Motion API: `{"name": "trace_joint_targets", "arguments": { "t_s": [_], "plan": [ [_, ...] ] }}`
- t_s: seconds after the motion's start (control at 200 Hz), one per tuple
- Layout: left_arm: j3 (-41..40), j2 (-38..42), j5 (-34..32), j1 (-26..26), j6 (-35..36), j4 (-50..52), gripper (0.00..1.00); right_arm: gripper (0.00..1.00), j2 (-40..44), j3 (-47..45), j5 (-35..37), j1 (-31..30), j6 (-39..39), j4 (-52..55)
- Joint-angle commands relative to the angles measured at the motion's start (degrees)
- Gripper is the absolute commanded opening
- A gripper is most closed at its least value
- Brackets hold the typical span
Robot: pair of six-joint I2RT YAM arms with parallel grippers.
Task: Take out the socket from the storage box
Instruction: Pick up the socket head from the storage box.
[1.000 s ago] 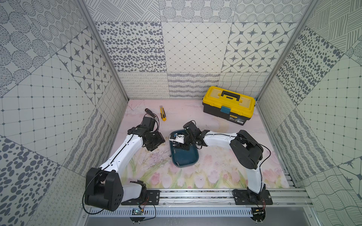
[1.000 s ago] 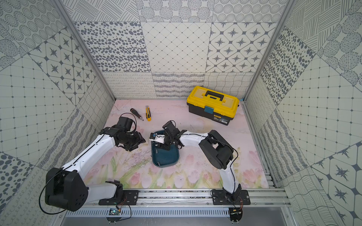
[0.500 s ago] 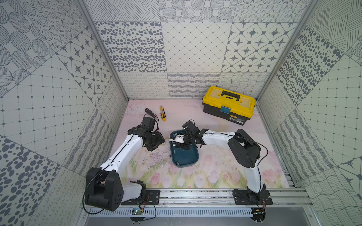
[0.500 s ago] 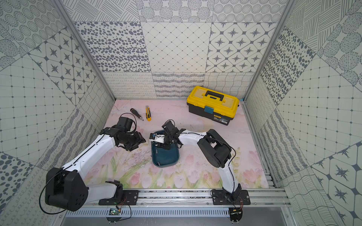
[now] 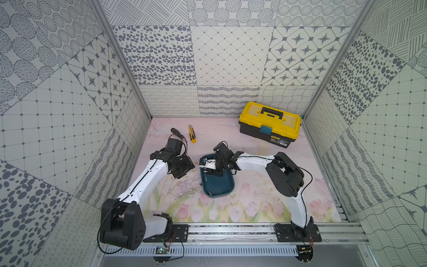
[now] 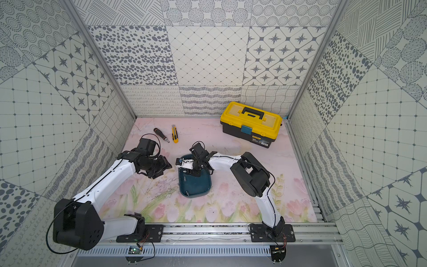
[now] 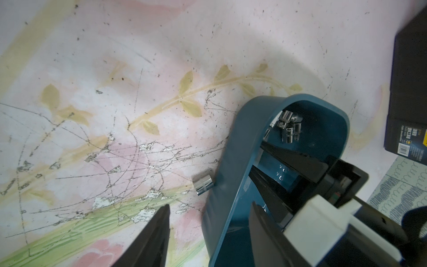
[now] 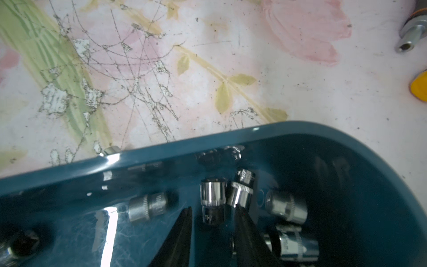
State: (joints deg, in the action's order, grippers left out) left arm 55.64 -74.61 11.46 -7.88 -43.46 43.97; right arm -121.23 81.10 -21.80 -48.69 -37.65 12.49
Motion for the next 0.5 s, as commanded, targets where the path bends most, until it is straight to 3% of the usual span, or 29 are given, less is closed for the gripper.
{"name": "trace_joint_targets", "arguments": {
  "t_s": [0.0,0.495],
  "plan": [
    [-0.1,0.5,1.3,0.4,1.3,-1.0,0.59,0.35,-1.4,1.8,0.2,-0.5,-0.8,0.0],
    [0.5,1.7,1.6,1.4,1.7,-0.4,0.59,0.35,-4.2,5.7,2.2,-1.6,-3.1,5.0]
  ]
}}
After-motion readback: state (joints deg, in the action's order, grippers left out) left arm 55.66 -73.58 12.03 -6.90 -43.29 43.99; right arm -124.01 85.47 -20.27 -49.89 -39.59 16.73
